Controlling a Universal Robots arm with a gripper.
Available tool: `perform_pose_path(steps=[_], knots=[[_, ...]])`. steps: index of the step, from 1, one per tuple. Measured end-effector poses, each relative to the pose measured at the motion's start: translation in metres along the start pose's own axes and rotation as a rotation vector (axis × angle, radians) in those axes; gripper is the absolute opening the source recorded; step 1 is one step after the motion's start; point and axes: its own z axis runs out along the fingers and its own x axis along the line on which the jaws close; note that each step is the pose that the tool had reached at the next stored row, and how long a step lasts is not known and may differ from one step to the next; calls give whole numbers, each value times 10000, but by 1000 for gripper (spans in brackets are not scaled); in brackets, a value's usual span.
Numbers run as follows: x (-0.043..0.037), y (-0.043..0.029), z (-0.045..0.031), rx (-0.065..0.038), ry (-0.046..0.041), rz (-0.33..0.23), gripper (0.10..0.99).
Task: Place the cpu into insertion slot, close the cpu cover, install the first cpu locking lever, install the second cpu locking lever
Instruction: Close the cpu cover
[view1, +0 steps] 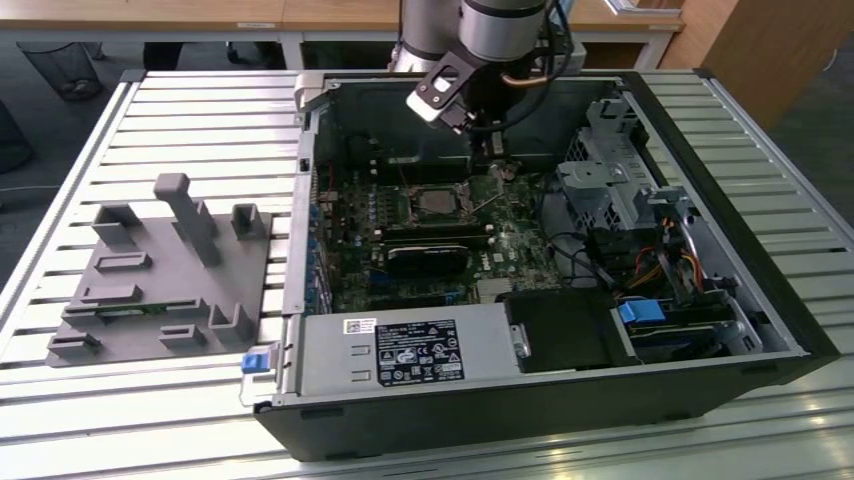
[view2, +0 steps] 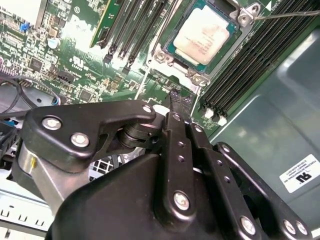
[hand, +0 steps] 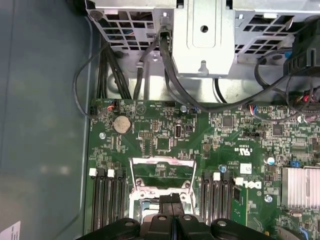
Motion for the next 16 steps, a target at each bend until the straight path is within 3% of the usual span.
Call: perform_pose_path(steps=[7,16], knots=[[5,66,27,17,12,-216,106],[21,231,59,41,15,-270,106]])
